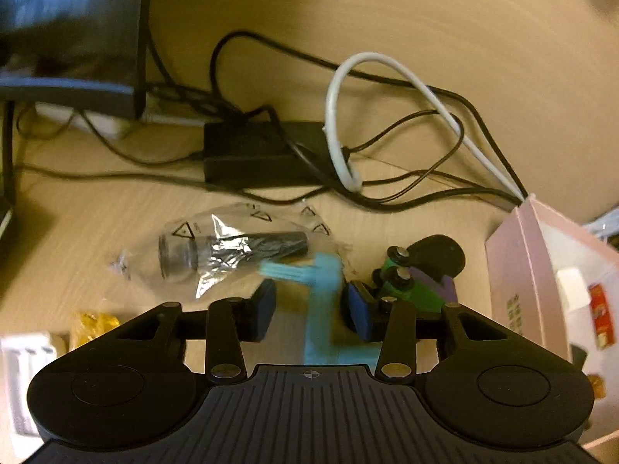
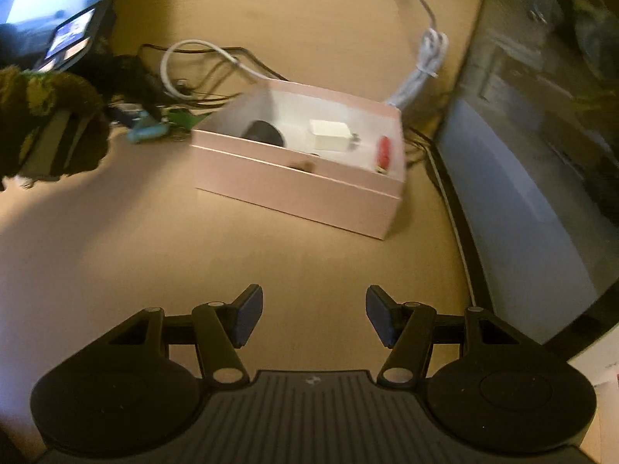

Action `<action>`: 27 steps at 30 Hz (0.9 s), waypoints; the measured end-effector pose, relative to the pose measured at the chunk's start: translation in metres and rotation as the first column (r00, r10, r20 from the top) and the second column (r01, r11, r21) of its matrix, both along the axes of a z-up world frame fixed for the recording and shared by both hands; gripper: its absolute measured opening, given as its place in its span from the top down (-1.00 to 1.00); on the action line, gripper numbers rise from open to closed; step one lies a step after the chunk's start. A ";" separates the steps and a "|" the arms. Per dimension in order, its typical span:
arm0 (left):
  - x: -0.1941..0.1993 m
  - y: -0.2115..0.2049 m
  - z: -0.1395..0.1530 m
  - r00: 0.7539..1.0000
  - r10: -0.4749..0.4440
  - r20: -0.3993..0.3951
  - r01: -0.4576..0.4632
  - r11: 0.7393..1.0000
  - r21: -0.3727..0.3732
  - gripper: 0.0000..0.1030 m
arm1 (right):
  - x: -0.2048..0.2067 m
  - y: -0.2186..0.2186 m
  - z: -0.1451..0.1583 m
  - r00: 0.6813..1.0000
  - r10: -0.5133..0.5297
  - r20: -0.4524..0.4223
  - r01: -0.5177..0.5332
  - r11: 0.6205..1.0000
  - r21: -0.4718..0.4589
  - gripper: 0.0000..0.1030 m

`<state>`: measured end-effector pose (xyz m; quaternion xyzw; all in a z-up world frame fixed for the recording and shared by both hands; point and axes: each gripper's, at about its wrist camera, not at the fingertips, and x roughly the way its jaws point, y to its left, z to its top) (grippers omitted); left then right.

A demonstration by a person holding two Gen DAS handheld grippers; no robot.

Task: Organize rigid objects
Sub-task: 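Grasp the teal plastic crank with the left gripper while the right gripper reaches toward the keys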

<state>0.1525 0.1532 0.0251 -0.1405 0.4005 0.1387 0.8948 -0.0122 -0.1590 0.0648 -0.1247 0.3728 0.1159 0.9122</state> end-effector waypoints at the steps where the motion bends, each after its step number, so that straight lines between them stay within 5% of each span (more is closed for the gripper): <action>1: -0.001 0.000 0.000 1.000 -0.015 -0.004 0.015 1.000 0.015 0.17 | 0.002 0.000 0.000 1.000 -0.003 0.002 0.003 1.000 0.000 -0.16; 6: -0.020 -0.005 0.000 0.994 -0.105 -0.009 0.106 0.994 0.038 0.53 | 0.008 0.010 0.002 1.000 0.021 0.015 -0.021 1.000 -0.011 -0.16; 13: -0.111 -0.026 0.002 0.957 -0.289 -0.016 0.289 0.952 0.100 0.62 | 0.008 0.043 0.006 0.996 0.086 0.025 -0.085 0.996 -0.024 -0.16; 17: -0.167 -0.038 0.004 0.917 -0.397 -0.046 0.399 0.907 0.130 0.59 | 0.000 0.063 0.010 0.992 0.122 0.032 -0.121 0.992 -0.026 -0.16; 27: -0.219 0.002 0.008 0.932 -0.362 -0.031 0.362 0.932 0.010 0.68 | -0.007 0.115 0.020 0.974 0.227 0.024 -0.228 0.973 0.027 -0.16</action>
